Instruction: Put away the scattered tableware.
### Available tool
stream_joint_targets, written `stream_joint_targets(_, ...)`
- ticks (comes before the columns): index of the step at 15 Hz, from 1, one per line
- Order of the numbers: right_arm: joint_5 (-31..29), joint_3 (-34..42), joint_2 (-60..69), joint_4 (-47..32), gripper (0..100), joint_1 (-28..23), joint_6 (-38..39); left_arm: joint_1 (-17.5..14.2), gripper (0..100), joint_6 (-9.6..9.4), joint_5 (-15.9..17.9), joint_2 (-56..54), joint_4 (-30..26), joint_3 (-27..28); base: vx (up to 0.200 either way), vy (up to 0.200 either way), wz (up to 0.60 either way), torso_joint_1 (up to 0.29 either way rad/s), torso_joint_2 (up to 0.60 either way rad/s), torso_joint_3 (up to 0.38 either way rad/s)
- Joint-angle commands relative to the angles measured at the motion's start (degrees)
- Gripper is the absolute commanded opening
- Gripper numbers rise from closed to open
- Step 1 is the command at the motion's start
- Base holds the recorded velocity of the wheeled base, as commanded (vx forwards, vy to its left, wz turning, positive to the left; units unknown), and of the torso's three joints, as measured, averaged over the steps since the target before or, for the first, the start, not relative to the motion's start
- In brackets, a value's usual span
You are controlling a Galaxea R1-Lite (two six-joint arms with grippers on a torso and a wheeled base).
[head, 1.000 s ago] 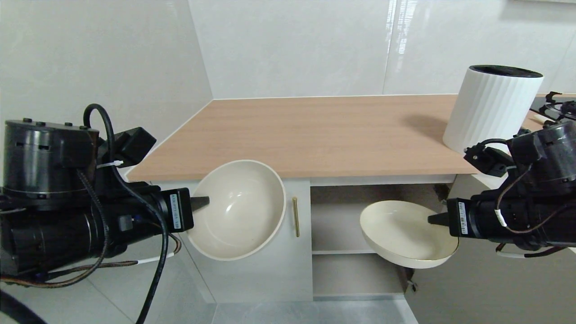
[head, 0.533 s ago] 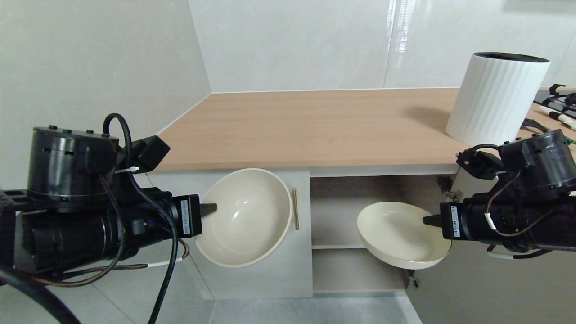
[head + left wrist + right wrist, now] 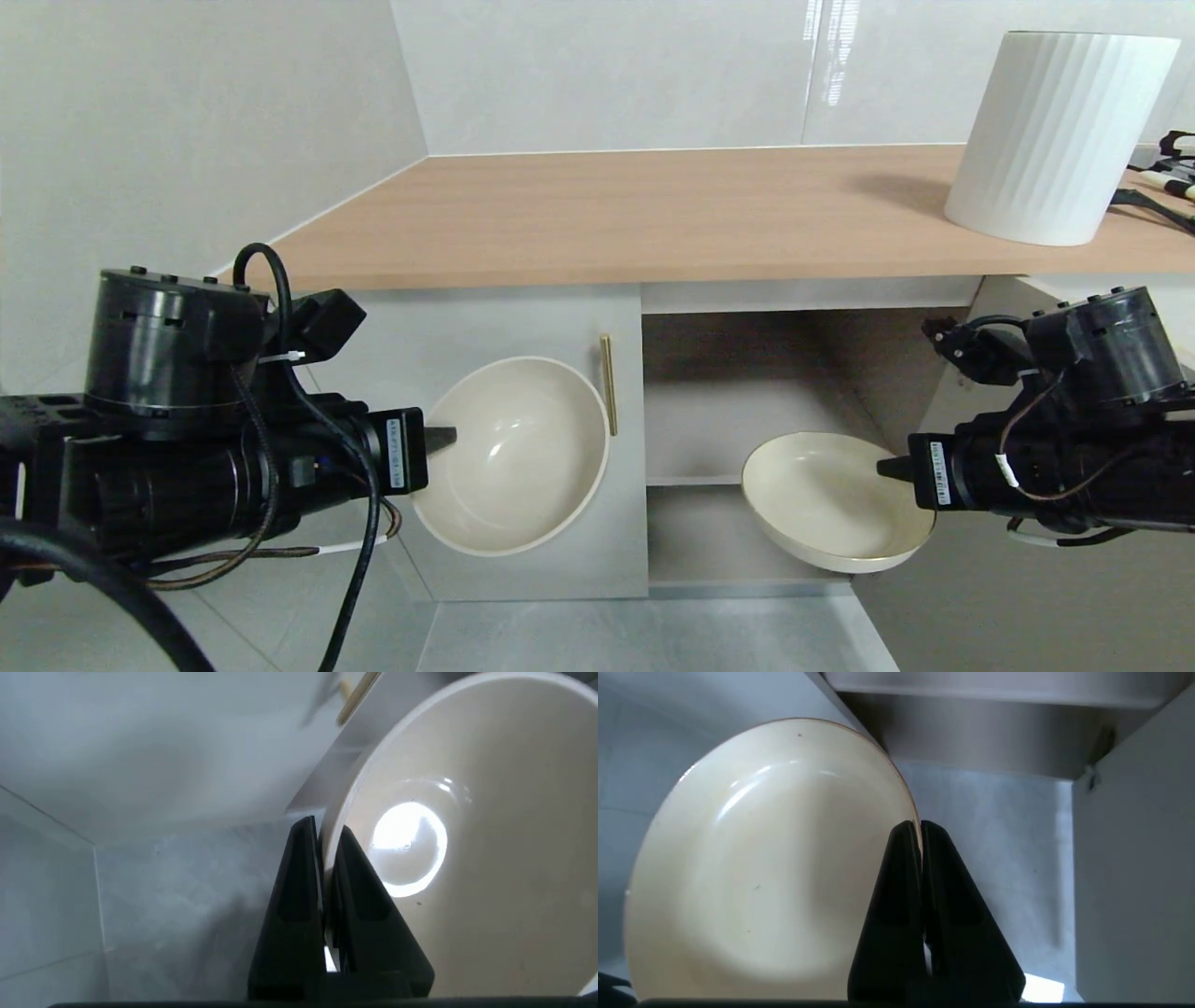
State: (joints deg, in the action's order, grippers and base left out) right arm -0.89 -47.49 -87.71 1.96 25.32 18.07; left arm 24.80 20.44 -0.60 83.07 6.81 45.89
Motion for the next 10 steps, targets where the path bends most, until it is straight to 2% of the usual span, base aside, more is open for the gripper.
stream_joint_targets(1, 0.01, 0.39, -0.44, 0.67, 0, -0.01, -0.05, -0.01, 0, 0.03, -0.02, 0.17, 0.13, -0.01, 0.000, 0.000, 0.00, -0.110, 0.44, 0.359)
stream_joint_targets(3, 0.01, 0.74, -0.53, 0.94, 0, -0.01, -0.14, -0.01, 0, 0.12, -0.11, 0.43, 0.13, -0.01, 0.000, 0.000, 0.00, -0.037, 0.26, 0.193)
stream_joint_targets(10, 0.10, 1.00, -3.26, 1.47, 0, -0.01, -2.25, -0.01, 0, 0.12, -0.11, 1.31, 0.13, 0.08, 0.000, 0.000, 0.00, -0.007, 0.02, 0.013)
